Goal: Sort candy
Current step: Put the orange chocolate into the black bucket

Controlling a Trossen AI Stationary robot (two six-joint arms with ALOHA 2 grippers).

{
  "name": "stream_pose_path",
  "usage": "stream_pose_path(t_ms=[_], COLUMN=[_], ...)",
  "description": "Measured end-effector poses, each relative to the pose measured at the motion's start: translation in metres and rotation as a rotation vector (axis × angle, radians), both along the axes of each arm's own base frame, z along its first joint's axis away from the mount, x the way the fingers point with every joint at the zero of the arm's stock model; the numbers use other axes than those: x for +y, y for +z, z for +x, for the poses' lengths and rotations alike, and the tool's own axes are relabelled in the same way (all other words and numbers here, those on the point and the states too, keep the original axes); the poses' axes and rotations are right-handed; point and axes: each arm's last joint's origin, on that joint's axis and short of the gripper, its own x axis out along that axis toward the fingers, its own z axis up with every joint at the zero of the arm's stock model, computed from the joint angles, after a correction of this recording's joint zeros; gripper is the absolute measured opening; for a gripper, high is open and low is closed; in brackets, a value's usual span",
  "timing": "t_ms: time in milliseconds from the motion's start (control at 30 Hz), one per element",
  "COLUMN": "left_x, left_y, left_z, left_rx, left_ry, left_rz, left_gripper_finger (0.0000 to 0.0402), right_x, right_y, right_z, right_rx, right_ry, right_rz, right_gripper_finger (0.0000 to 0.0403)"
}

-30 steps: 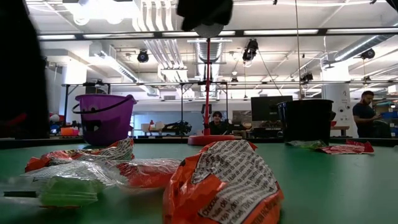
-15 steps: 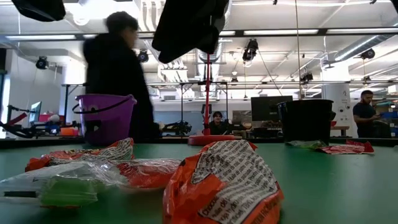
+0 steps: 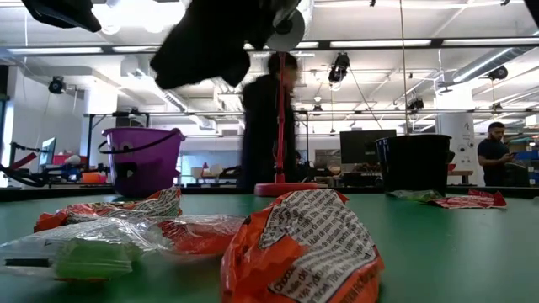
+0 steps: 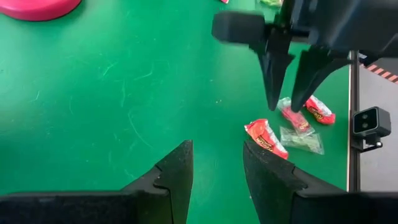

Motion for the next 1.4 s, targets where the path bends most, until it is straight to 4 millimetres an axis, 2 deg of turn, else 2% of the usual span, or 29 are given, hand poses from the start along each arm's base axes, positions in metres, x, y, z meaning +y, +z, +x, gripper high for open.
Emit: stream_pose_path(t_ms=[233, 367, 900, 1100, 1233, 1400], left_x=[0.0, 0.0, 0.0, 0.0, 0.001, 0.001], left_y=[0.0, 0.0, 0.0, 0.0, 0.0, 0.0], left_z=[0.0, 0.0, 0.0, 0.0, 0.0, 0.0], left_rx=[0.0, 0.001, -0.015, -0.016, -0.014, -0.012], left_ry=[0.0, 0.001, 0.017, 0.016, 0.015, 0.015], left_rz=[0.0, 0.001, 0.012, 0.014, 0.015, 0.017], left_gripper_finger=[0.0123, 0.0123, 0.0123, 0.0123, 0.0123, 0.0123], right_x=[0.003, 0.004, 0.009, 0.007, 0.001, -0.008], right_y=[-0.039, -0.052, -0.076, -0.088, -0.088, -0.088], right_z=[0.007, 0.01, 0.011, 0.013, 0.015, 0.017], right_rx=[0.01, 0.021, 0.065, 0.102, 0.112, 0.14], right_ry=[0.218, 0.237, 0.276, 0.213, 0.149, 0.064], right_rz=[-0.148, -0.165, -0.182, -0.161, -0.163, -0.127], right_gripper_finger=[0.0128, 0.0128, 0.0128, 0.0125, 0.0098, 0.0031])
